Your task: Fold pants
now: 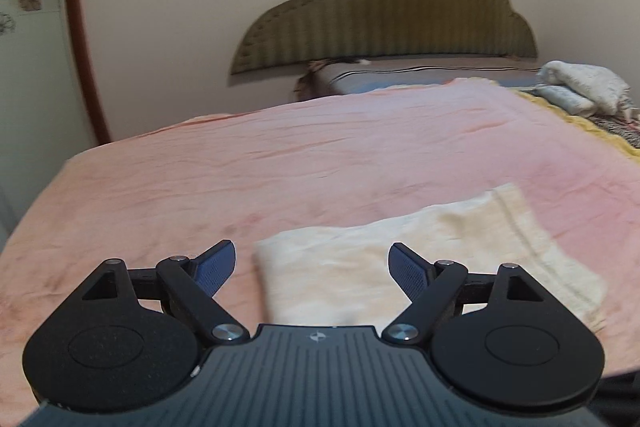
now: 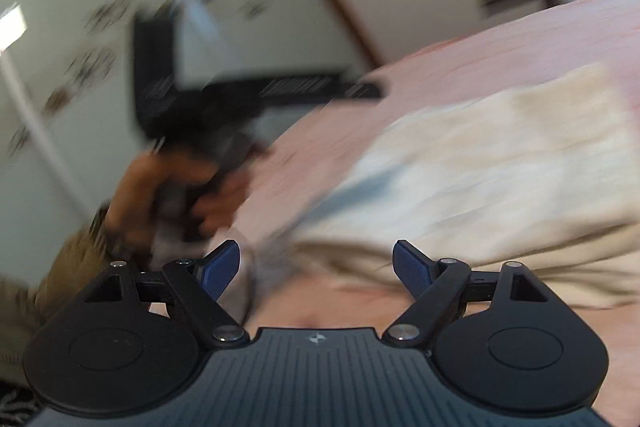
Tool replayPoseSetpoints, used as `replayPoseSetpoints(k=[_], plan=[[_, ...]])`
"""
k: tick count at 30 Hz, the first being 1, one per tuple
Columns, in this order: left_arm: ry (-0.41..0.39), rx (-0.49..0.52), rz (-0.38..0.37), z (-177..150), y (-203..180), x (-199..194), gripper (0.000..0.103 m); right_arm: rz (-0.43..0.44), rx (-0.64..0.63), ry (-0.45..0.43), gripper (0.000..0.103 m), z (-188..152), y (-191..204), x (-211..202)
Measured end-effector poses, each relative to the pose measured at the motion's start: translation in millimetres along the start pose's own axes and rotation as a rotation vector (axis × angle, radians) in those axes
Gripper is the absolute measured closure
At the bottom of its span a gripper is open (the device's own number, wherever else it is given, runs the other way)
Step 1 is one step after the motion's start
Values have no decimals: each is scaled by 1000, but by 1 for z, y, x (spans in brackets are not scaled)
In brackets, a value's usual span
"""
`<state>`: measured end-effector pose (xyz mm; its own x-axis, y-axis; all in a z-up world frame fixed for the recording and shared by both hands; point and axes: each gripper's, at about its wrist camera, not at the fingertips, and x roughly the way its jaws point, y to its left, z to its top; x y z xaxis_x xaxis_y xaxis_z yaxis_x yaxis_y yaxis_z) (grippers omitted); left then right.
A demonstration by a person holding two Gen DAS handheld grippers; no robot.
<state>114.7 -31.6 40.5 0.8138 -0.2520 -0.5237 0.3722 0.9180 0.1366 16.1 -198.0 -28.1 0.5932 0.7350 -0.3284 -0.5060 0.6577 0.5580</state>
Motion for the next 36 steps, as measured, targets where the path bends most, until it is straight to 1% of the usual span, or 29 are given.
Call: replayPoseSetpoints(k=[3, 5, 6, 9, 10, 11, 12, 14, 15, 16, 18, 19, 23, 26, 27, 28, 29, 30, 31, 33, 36], plan=[[14, -33, 7, -6, 17, 0, 17, -6, -58, 108, 19, -9, 21, 44], [18, -24, -2, -10, 20, -1, 17, -9, -74, 141, 19, -13, 28, 63], [16, -8, -4, -12, 19, -2, 17, -35, -91, 147, 19, -15, 31, 70], [-11, 67, 12, -16, 14, -5, 17, -177, -192, 134, 19, -14, 44, 83], [-22, 90, 19, -17, 12, -5, 17, -208, -217, 128, 19, -14, 46, 85], [-29, 108, 21, -18, 10, -5, 17, -211, -225, 130, 19, -14, 46, 88], [-29, 118, 19, -19, 8, -3, 17, -192, -216, 143, 19, -15, 47, 94], [-17, 114, 7, -21, 7, 1, 17, -163, -226, 160, 12, -18, 52, 103], [-12, 110, 4, -22, 8, 3, 17, -171, -272, 166, 7, -20, 60, 107], [-6, 107, 4, -23, 8, 5, 17, -186, -336, 174, 5, -24, 70, 110], [5, 104, 15, -25, 10, 9, 17, -221, -437, 200, 5, -32, 79, 114], [9, 103, 18, -27, 11, 11, 17, -227, -460, 211, 5, -35, 81, 113], [30, 92, 13, -30, 14, 16, 17, -186, -459, 195, 5, -35, 84, 104], [36, 106, 4, -32, 10, 18, 17, -205, -514, 238, 5, -41, 88, 117], [40, 115, 0, -33, 9, 19, 17, -209, -534, 253, 1, -45, 89, 122], [46, 124, -3, -34, 7, 20, 17, -206, -561, 273, 0, -49, 92, 125], [55, 134, -4, -35, 3, 22, 18, -195, -590, 294, 0, -52, 95, 126], [61, 141, -5, -36, 1, 23, 19, -158, -598, 316, 0, -55, 97, 128], [64, 150, -6, -37, -1, 23, 20, -99, -573, 340, 0, -55, 96, 130], [52, 169, -6, -40, -4, 20, 19, -88, -559, 341, 1, -54, 96, 128], [15, 188, 20, -42, -4, 12, 20, -72, -512, 325, 1, -45, 93, 103]])
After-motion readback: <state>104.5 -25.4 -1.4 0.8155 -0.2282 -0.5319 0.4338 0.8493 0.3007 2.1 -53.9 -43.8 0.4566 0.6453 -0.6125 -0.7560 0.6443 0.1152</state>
